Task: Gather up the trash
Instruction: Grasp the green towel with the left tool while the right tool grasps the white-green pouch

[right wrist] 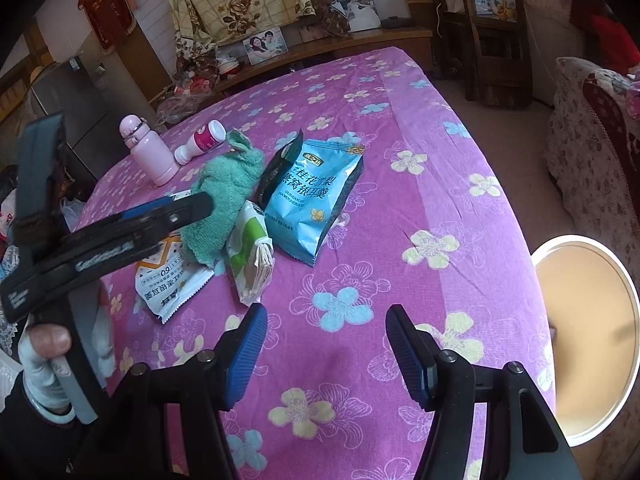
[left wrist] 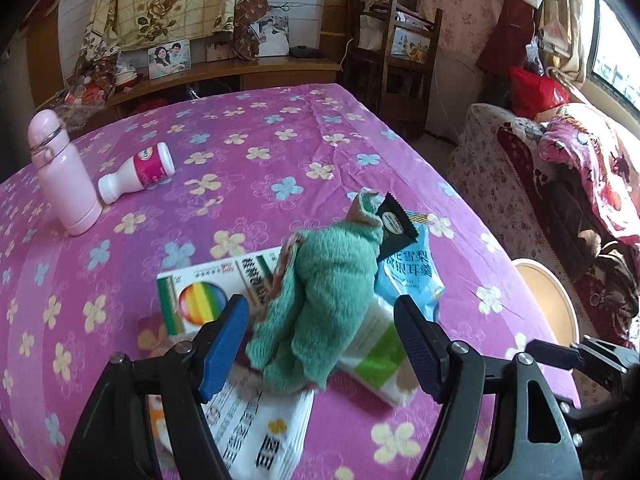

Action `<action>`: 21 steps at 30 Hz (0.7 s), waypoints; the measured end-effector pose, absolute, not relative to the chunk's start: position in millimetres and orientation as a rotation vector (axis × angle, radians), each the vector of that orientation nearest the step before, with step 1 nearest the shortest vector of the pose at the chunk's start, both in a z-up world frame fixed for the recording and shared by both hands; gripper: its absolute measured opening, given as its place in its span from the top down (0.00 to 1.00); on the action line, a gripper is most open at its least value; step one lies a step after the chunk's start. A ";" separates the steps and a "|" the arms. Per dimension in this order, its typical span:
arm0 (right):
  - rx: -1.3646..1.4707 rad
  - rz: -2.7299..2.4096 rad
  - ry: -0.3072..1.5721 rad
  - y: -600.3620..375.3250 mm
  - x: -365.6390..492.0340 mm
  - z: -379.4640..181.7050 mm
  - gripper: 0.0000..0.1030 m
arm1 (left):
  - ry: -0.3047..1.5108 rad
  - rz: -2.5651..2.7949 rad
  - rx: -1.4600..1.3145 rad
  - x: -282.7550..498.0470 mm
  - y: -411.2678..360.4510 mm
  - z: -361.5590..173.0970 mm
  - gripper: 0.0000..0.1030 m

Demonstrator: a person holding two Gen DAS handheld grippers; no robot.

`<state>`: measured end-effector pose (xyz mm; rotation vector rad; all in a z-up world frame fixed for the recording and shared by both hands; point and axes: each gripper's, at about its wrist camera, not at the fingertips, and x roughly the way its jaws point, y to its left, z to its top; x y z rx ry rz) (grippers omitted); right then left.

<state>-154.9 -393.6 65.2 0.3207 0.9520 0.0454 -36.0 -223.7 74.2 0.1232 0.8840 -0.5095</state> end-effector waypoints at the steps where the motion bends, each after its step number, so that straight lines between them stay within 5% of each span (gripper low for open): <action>1: 0.321 0.049 0.953 -393.6 -154.0 64.8 0.36 | 0.894 -0.507 0.120 -30.3 -227.8 70.7 0.27; 5: 0.321 0.063 0.955 -393.1 -148.9 62.9 0.36 | 0.932 -0.515 0.096 -17.3 -233.9 58.8 0.31; 6: 0.321 0.069 0.955 -392.6 -147.1 62.6 0.36 | 0.935 -0.513 0.089 -16.2 -232.9 56.9 0.51; 7: 0.321 0.073 0.955 -391.7 -145.5 62.2 0.36 | 0.956 -0.519 0.070 -14.1 -231.1 55.0 0.56; 21: 0.153 0.196 0.922 -329.6 -96.1 68.6 0.33 | 0.915 -0.438 -0.007 -38.0 -157.4 109.5 0.57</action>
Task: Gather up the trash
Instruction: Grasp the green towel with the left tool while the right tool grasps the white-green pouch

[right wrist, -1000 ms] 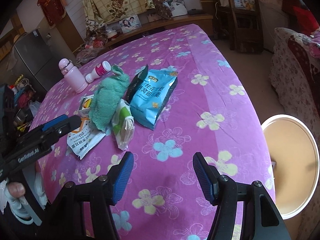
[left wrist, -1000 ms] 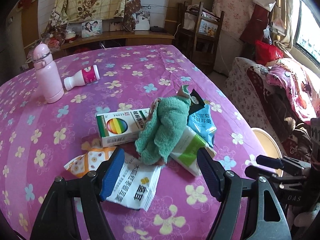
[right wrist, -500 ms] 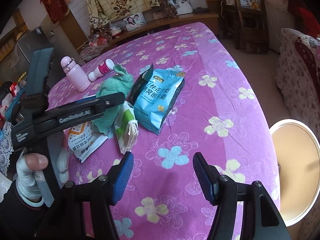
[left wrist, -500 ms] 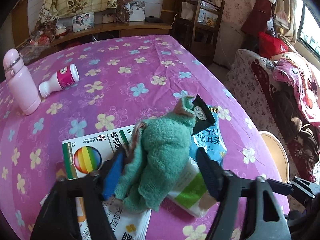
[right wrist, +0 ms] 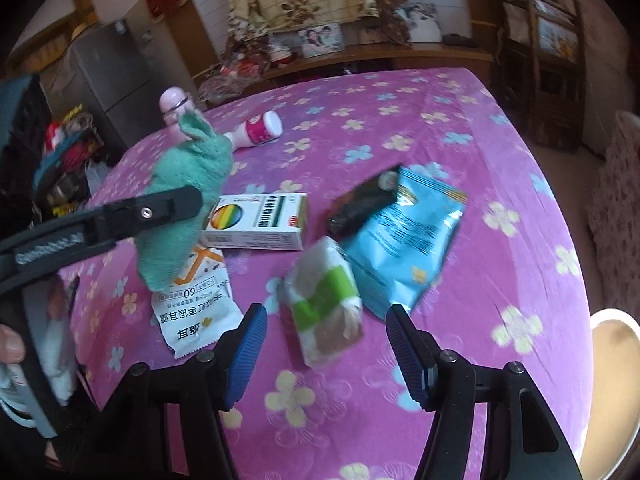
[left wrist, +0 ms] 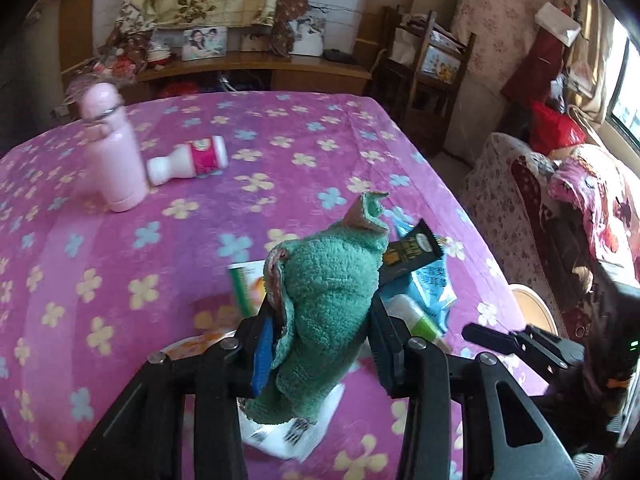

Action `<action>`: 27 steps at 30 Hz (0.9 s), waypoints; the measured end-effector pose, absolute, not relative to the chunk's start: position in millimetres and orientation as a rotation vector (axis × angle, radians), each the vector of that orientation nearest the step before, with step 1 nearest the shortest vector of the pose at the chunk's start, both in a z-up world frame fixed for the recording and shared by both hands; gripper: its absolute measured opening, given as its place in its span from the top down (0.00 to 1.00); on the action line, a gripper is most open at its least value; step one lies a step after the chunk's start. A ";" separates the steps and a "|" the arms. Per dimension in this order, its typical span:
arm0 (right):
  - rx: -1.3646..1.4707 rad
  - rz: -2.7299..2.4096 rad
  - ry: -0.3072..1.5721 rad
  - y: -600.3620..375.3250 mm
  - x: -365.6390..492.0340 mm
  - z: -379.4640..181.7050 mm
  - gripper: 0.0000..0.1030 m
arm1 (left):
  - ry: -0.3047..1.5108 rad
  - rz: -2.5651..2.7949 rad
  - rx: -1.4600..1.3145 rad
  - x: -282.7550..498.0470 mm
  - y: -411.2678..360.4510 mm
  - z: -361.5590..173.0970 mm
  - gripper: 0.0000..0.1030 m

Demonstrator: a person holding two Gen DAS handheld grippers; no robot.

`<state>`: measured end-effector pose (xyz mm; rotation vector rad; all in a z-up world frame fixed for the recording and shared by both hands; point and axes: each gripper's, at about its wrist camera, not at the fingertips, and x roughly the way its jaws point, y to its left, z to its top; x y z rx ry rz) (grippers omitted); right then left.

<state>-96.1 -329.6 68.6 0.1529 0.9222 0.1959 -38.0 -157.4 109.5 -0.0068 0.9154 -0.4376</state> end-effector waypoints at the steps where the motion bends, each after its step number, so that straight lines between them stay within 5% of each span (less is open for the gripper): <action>1: 0.115 0.197 0.922 -321.9 -93.0 68.2 0.32 | 0.911 -0.430 -0.011 -40.1 -150.7 111.1 0.57; 10: -0.127 0.140 0.991 -280.9 -67.0 33.1 0.33 | 0.903 -0.379 -0.022 -51.4 -117.9 107.7 0.57; 13: -0.113 0.161 0.982 -283.2 -72.9 29.3 0.53 | 0.901 -0.381 -0.026 -56.5 -116.7 107.2 0.57; 15: -0.082 0.182 0.976 -288.2 -81.0 32.8 0.58 | 0.899 -0.392 -0.027 -60.9 -118.5 107.9 0.57; 27: 0.063 0.153 0.870 -340.0 -153.8 84.1 0.59 | 0.885 -0.522 0.020 -99.7 -180.1 114.4 0.57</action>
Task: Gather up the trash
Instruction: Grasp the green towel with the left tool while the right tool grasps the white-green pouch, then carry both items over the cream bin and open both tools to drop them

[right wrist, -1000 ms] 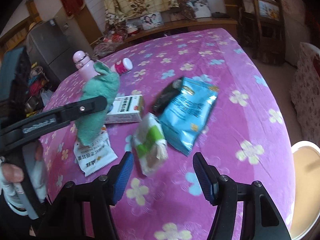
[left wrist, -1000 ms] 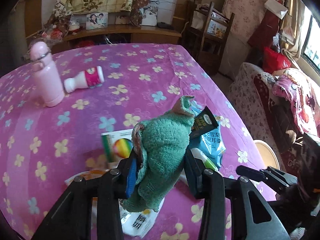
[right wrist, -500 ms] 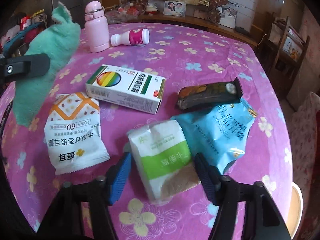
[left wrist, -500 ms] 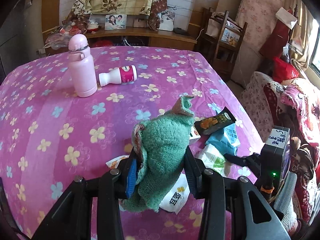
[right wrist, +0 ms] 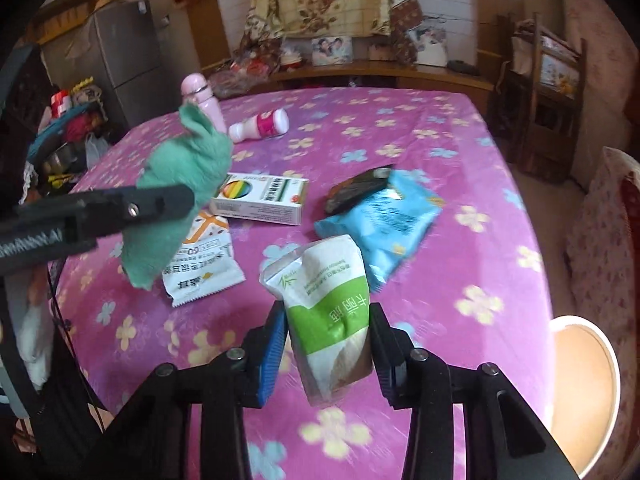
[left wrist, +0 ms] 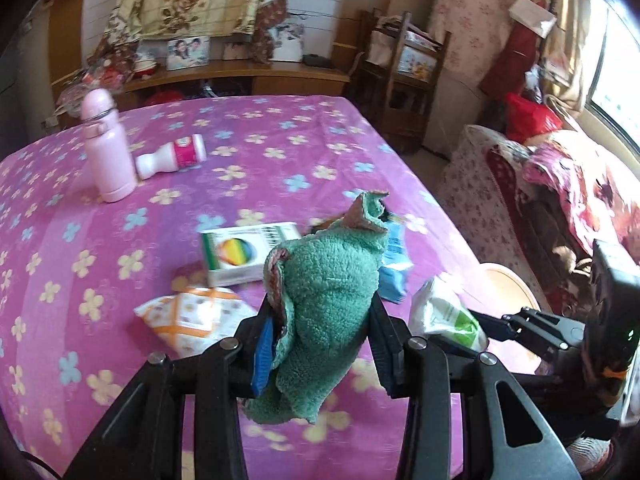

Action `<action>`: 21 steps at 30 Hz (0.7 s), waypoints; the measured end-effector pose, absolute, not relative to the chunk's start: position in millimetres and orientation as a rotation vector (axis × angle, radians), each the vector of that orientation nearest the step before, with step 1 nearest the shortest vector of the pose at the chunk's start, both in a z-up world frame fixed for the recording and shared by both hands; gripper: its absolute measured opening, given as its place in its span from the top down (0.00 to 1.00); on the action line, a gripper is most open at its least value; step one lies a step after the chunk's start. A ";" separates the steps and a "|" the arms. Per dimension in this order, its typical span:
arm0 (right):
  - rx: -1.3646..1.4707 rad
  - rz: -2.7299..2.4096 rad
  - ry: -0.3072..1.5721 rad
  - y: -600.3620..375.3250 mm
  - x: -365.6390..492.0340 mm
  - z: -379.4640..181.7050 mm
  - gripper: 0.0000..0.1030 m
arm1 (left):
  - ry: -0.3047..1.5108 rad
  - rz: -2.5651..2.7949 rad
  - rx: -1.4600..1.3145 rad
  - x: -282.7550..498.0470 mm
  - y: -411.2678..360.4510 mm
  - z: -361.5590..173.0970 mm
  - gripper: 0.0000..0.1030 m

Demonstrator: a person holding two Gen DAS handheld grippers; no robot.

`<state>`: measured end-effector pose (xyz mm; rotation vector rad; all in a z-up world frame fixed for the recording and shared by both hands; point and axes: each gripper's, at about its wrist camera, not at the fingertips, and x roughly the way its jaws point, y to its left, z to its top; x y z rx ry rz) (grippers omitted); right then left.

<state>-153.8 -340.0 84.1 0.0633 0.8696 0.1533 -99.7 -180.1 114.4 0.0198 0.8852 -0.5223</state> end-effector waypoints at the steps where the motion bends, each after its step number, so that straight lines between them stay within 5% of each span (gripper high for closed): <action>1: 0.072 0.139 0.866 -346.6 -158.9 86.5 0.59 | 0.886 -0.533 0.026 -103.3 -186.8 114.9 0.57; 21: 0.209 -0.189 0.814 -496.7 -255.9 101.6 0.59 | 0.901 -0.746 0.161 -165.6 -327.5 115.2 0.57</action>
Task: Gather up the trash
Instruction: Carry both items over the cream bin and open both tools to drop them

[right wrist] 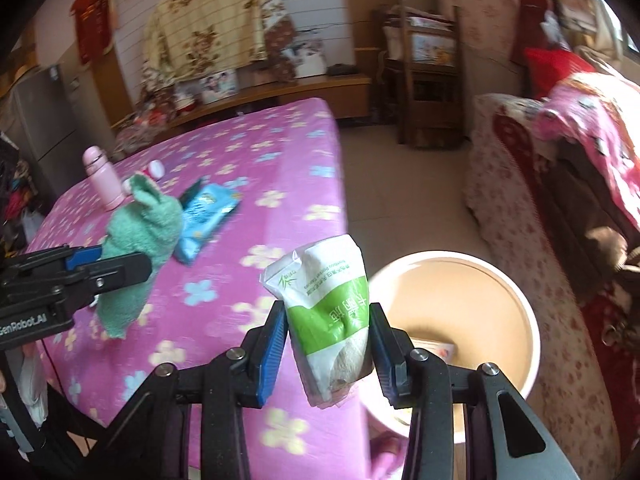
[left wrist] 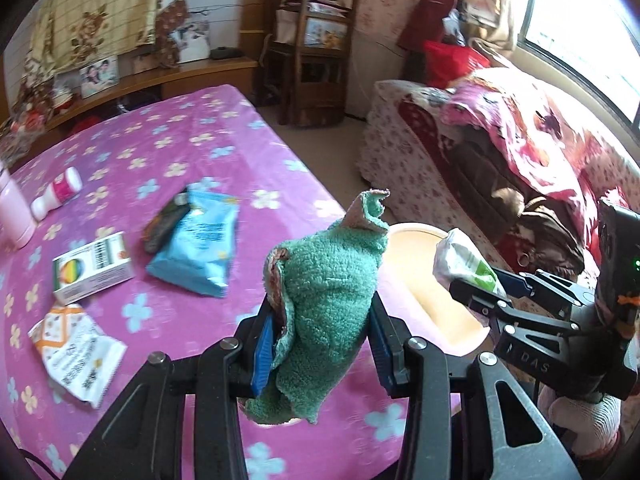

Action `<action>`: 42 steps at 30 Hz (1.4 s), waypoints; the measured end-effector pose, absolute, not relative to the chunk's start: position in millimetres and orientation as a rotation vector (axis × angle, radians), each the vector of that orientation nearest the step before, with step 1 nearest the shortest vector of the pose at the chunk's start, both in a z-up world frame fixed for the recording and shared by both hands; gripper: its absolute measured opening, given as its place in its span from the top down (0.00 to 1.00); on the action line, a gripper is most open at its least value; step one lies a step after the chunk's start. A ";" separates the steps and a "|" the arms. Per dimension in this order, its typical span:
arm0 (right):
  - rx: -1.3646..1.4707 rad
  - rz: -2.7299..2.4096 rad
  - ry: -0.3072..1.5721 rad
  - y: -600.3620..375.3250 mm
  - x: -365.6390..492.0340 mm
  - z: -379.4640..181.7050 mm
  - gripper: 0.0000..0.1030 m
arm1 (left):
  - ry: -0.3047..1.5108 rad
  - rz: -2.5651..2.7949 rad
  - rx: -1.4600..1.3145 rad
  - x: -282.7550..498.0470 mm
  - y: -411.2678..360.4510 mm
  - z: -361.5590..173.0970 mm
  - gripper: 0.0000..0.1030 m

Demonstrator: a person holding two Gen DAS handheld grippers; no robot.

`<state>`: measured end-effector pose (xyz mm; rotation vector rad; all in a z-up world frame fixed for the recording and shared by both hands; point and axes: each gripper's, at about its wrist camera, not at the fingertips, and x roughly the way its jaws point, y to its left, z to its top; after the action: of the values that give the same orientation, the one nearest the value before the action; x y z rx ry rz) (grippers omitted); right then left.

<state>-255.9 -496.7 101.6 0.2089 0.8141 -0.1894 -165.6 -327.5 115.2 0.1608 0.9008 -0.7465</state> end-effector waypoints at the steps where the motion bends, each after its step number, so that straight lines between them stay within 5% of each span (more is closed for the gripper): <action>1: 0.217 -0.203 0.816 -503.6 -260.0 100.4 0.59 | 0.901 -0.758 0.168 -168.8 -335.5 114.2 0.57; 29: 0.394 -0.409 0.900 -621.6 -297.4 36.9 0.57 | 1.011 -0.922 0.201 -186.2 -473.8 68.1 0.57; 35: 0.427 -0.436 0.902 -632.5 -298.6 29.9 0.45 | 1.027 -0.940 0.149 -181.9 -478.4 66.8 0.53; 37: 0.433 -0.457 0.911 -635.2 -297.9 28.5 0.39 | 1.036 -0.949 0.134 -180.3 -478.1 66.7 0.45; 42: 0.464 -0.458 0.904 -636.6 -298.7 27.7 0.37 | 1.038 -0.948 0.108 -177.9 -473.5 69.0 0.39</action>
<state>-298.7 -636.6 27.7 0.4642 0.9038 -0.4579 -177.9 -473.5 69.0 0.1077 1.0380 -0.9479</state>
